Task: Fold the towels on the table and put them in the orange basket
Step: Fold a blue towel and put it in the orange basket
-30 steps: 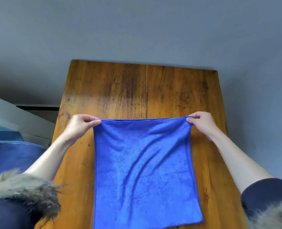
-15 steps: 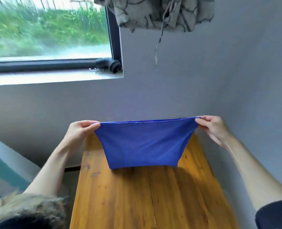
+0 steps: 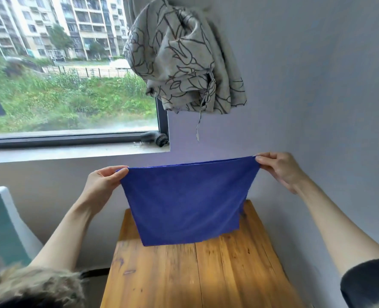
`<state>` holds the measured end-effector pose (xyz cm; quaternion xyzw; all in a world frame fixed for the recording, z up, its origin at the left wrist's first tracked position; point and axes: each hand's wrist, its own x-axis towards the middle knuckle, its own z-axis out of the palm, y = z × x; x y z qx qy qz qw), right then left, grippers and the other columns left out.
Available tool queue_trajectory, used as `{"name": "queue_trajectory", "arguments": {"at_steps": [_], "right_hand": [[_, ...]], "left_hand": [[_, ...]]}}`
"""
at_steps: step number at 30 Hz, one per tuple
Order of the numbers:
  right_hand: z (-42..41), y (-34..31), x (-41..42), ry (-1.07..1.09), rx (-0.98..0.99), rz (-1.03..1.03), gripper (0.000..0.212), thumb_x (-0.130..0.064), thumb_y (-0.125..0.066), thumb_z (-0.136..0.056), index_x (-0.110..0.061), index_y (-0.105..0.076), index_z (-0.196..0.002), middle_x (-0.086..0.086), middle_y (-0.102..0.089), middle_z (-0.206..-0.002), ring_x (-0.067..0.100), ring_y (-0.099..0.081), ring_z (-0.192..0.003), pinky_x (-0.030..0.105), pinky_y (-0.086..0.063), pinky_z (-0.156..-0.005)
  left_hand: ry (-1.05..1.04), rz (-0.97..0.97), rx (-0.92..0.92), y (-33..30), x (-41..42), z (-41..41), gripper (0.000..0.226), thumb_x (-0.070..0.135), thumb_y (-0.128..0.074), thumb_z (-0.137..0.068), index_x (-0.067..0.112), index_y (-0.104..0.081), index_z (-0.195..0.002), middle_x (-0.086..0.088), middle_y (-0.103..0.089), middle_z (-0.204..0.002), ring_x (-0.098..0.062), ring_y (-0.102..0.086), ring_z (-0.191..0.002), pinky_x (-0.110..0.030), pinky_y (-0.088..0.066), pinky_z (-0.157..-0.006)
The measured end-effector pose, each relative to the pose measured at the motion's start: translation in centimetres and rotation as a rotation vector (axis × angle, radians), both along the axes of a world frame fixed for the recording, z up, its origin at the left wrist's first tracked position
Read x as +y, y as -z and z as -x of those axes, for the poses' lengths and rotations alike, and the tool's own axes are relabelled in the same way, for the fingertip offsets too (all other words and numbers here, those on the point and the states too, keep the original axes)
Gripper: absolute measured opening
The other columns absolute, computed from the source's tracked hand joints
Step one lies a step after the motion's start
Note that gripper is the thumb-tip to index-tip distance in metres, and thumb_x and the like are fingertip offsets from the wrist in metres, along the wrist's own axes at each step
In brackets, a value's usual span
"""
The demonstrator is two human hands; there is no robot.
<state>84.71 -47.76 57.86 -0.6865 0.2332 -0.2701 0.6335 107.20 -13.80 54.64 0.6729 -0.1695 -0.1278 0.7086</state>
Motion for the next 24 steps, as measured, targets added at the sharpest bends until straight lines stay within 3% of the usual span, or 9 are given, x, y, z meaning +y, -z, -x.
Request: {"name": "queue_trajectory", "arguments": {"at_steps": [5, 9, 14, 18, 24], "right_hand": [[-0.4, -0.1, 0.4, -0.038, -0.141, -0.247, 0.011, 0.005, -0.051, -0.089, 0.001, -0.061, -0.087, 0.006, -0.069, -0.072, 0.014, -0.065, -0.069, 0.018, -0.055, -0.066], [-0.3, -0.1, 0.3, -0.125, -0.146, -0.339, 0.011, 0.003, -0.052, -0.088, 0.004, -0.062, -0.092, 0.007, -0.070, -0.075, 0.015, -0.067, -0.071, 0.023, -0.057, -0.070], [-0.4, 0.0, 0.4, -0.154, -0.144, -0.447, 0.008, -0.001, -0.056, -0.086, -0.001, -0.064, -0.086, 0.006, -0.068, -0.075, 0.015, -0.065, -0.072, 0.024, -0.057, -0.066], [-0.5, 0.2, 0.0, -0.150, -0.047, -0.346, 0.008, 0.003, -0.057, -0.085, -0.001, -0.063, -0.086, 0.008, -0.067, -0.077, 0.018, -0.064, -0.075, 0.024, -0.057, -0.066], [-0.7, 1.0, -0.2, -0.025, 0.080, -0.004, 0.012, 0.006, -0.059, -0.085, -0.006, -0.060, -0.083, 0.008, -0.060, -0.083, 0.020, -0.059, -0.081, 0.016, -0.055, -0.066]], "left_hand": [[-0.010, 0.028, -0.006, -0.1, 0.0, 0.1, 0.007, 0.005, -0.061, -0.086, 0.008, -0.068, -0.086, 0.004, -0.072, -0.071, -0.009, -0.064, -0.068, -0.021, -0.052, -0.076], [0.005, -0.003, -0.046, -0.3, 0.7, -0.4, 0.007, 0.005, -0.062, -0.086, 0.007, -0.068, -0.086, 0.002, -0.072, -0.071, -0.011, -0.063, -0.070, -0.028, -0.049, -0.083], [0.003, -0.041, -0.090, -0.2, 0.8, -0.7, 0.008, 0.005, -0.061, -0.086, 0.008, -0.068, -0.085, 0.005, -0.072, -0.069, -0.012, -0.061, -0.072, -0.023, -0.051, -0.079], [-0.012, -0.096, -0.137, 0.1, 1.1, -1.0, 0.008, 0.004, -0.063, -0.086, 0.010, -0.069, -0.086, 0.006, -0.072, -0.070, -0.016, -0.060, -0.077, -0.027, -0.049, -0.082], [0.030, -0.263, -0.270, 0.5, 1.3, -0.5, 0.013, 0.007, -0.064, -0.085, 0.018, -0.070, -0.088, 0.007, -0.071, -0.075, -0.003, -0.062, -0.069, -0.005, -0.046, -0.063]]}}
